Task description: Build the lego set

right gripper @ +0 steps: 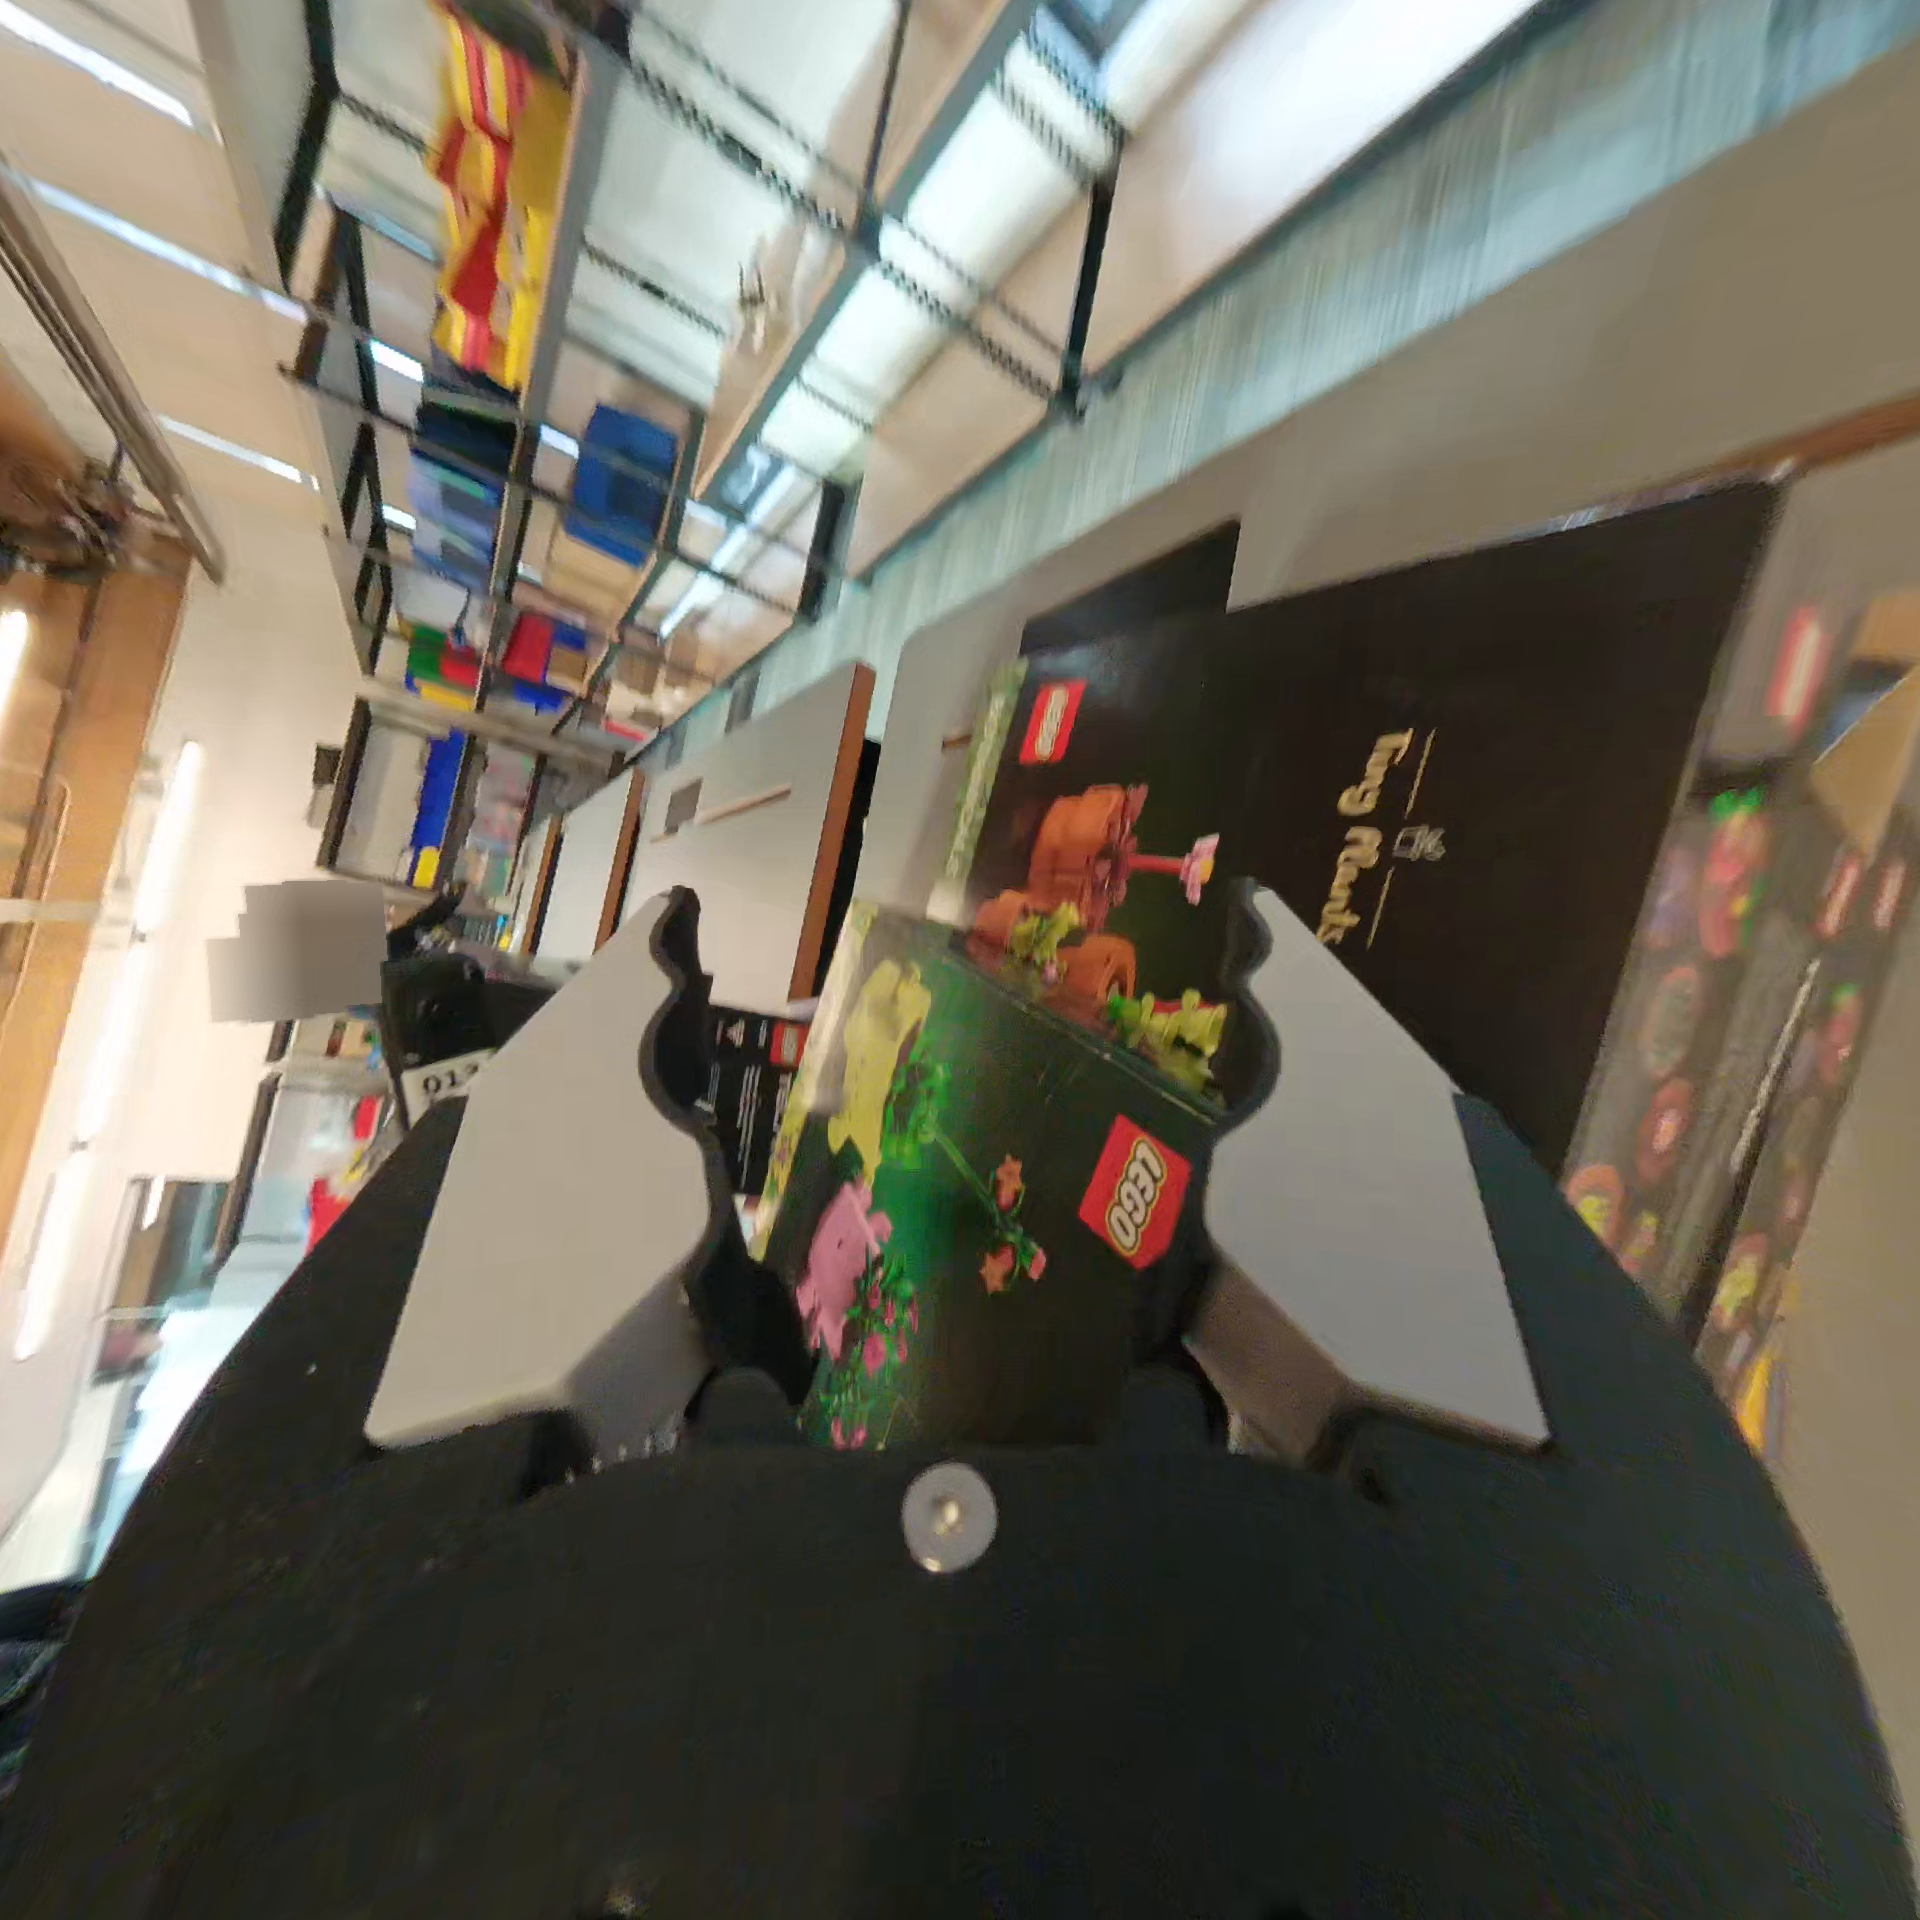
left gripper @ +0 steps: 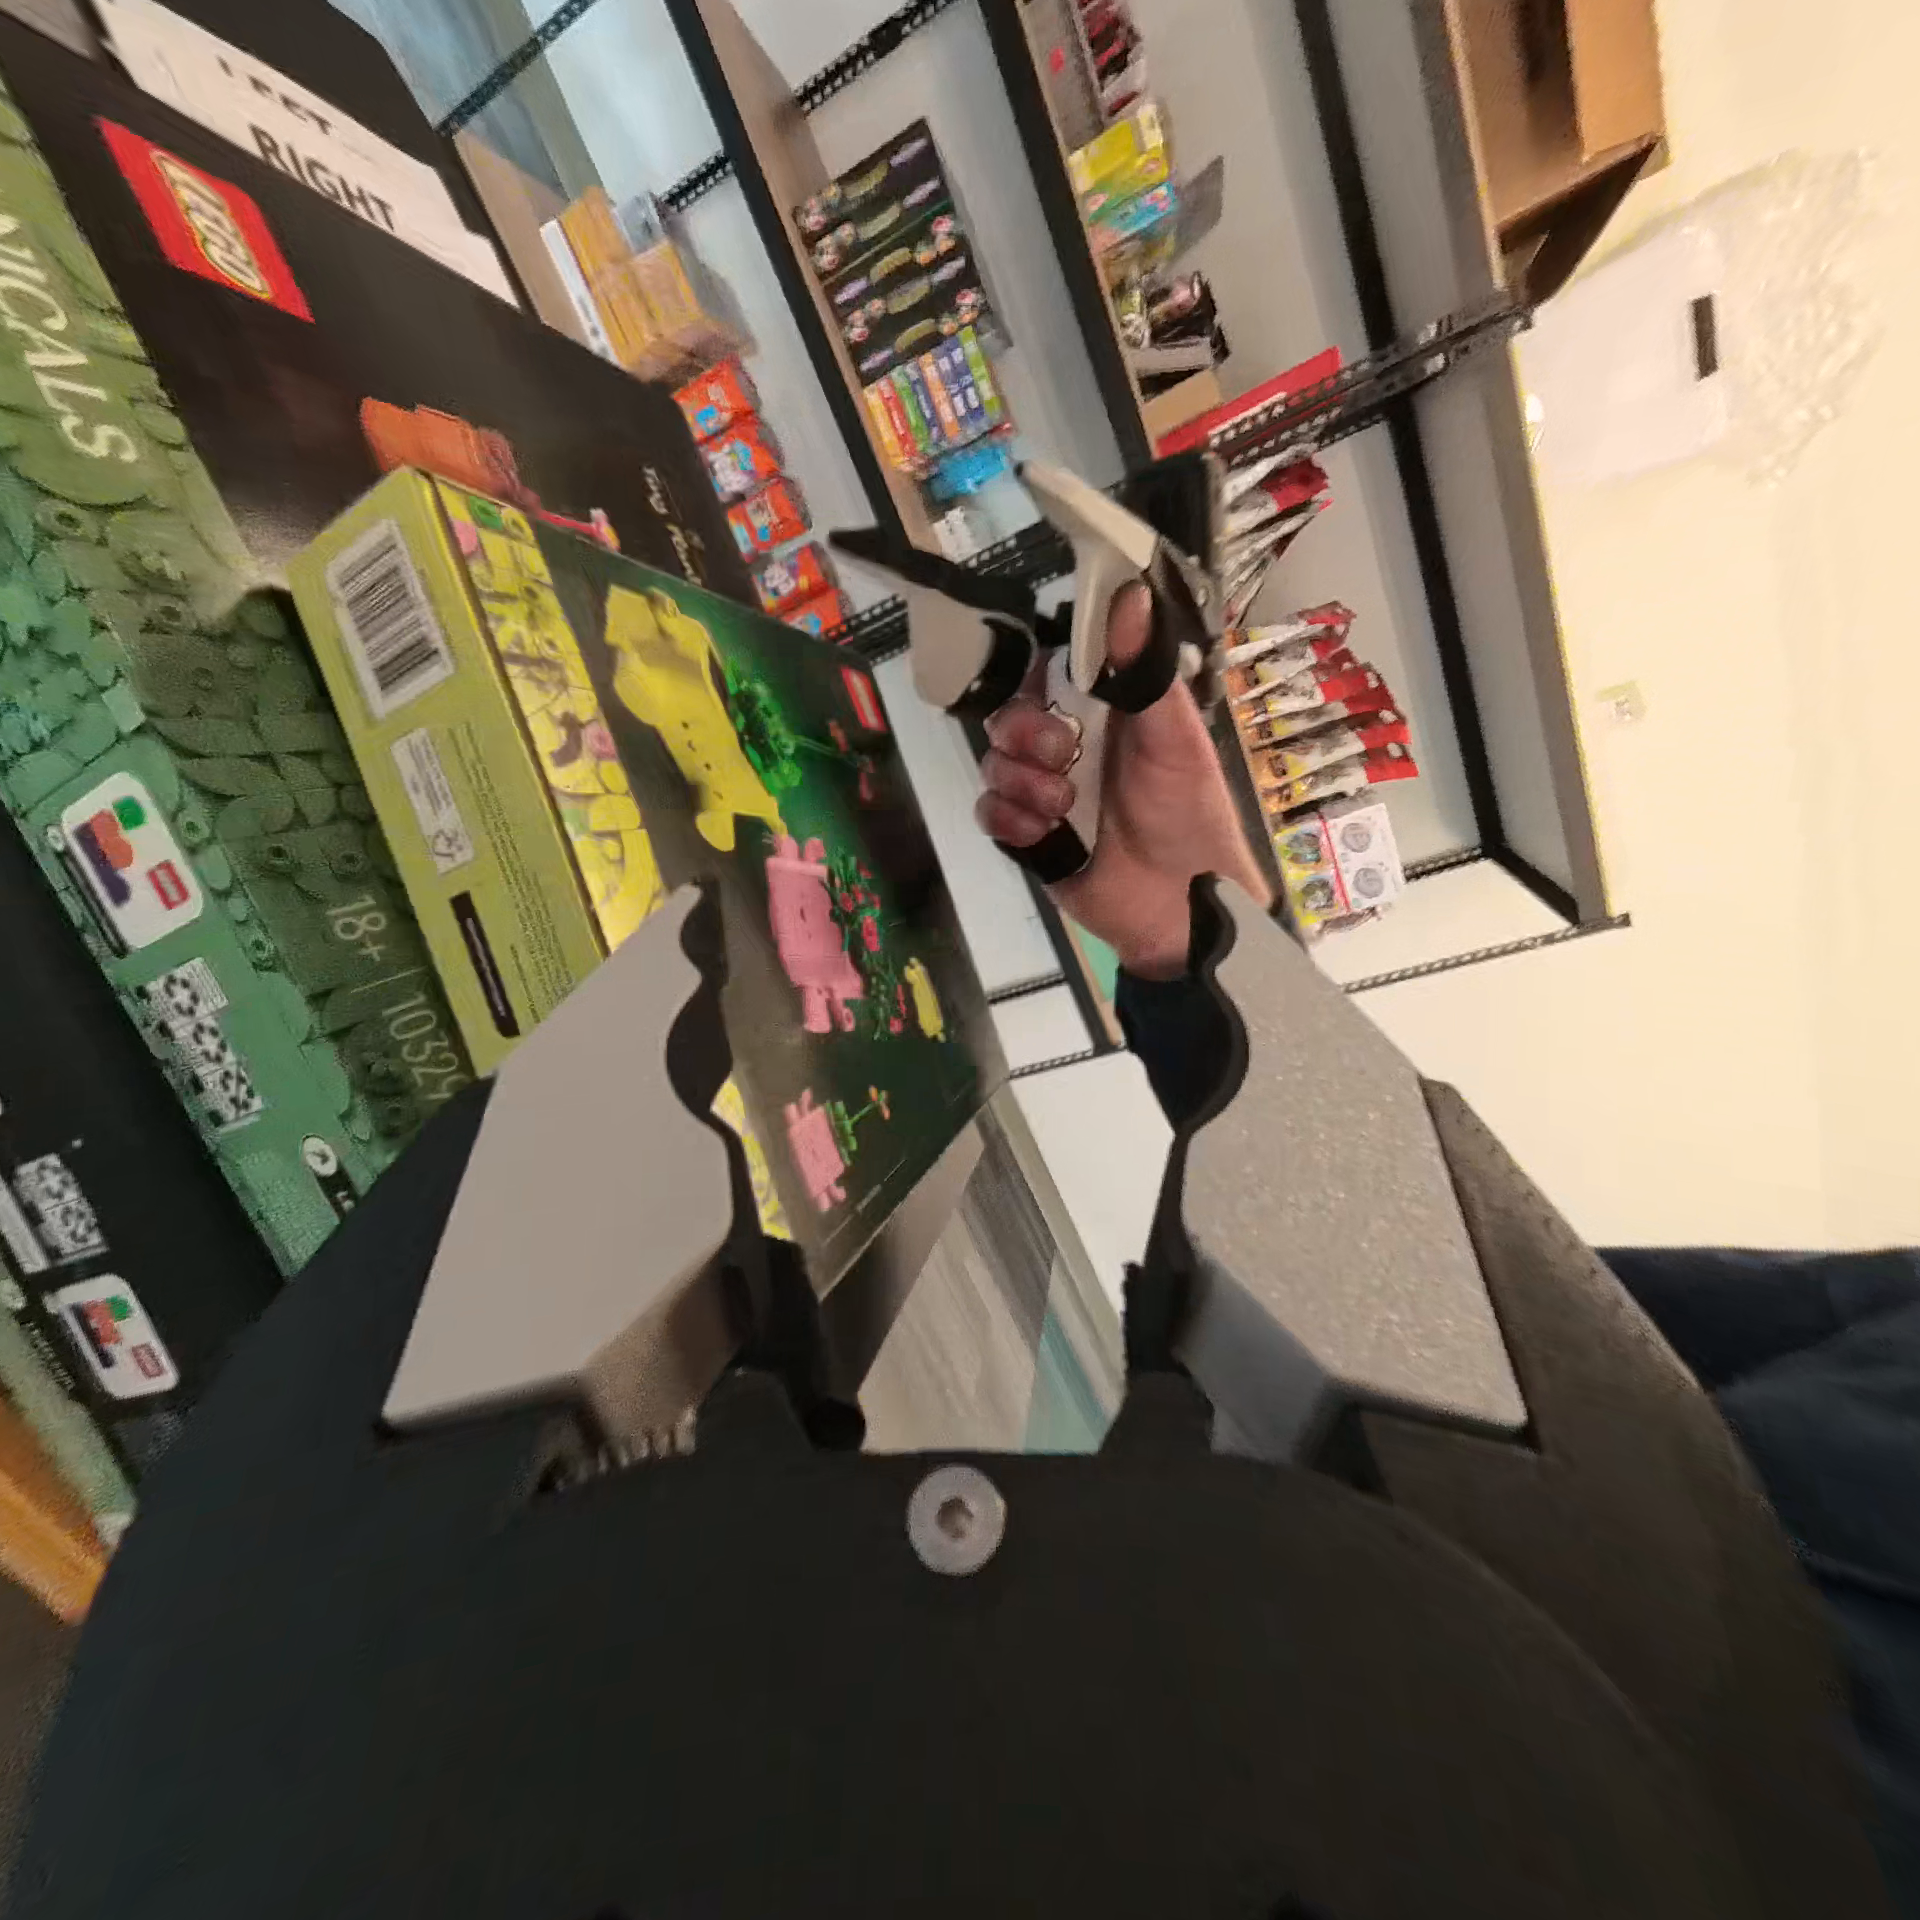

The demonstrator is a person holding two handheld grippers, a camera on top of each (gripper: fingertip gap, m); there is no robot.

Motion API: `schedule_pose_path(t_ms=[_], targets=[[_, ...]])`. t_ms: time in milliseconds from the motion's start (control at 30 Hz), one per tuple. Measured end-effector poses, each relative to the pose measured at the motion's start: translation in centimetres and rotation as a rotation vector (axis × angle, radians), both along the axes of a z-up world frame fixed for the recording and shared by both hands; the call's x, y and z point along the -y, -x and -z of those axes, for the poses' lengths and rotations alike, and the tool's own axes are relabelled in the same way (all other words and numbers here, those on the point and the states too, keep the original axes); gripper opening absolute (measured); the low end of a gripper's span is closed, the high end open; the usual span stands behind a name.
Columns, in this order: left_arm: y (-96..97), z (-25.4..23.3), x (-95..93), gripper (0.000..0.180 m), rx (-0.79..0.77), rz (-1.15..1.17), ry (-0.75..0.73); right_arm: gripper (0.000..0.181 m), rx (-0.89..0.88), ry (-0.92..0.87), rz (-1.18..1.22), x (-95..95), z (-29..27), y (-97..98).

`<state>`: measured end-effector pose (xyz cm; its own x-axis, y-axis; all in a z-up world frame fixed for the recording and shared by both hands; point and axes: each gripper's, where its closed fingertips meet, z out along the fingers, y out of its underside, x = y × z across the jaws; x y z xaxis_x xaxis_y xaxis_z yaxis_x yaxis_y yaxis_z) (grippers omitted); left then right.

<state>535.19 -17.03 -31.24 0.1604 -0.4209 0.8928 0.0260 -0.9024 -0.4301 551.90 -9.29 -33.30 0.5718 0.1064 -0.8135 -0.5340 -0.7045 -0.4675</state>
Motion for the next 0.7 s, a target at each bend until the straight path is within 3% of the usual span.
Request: schedule_pose_path(t_ms=[233, 500, 700], targets=[[1.5, -5.0, 1.4, 0.089, -0.009, 0.044, -0.139, 0.090, 0.127, -0.134, -0.114, 0.6, -6.4, 2.7], [13.5, -15.8, -1.1, 0.092, -0.020, -0.199, -0.405, 0.099, -0.006, -0.235, -0.474, 1.0, -10.6, 20.1], [31.0, -17.8, -5.0, 0.096, -0.296, -0.566, -0.515, 0.108, -0.114, -0.213, -0.745, 2.9, -10.2, 35.2]])
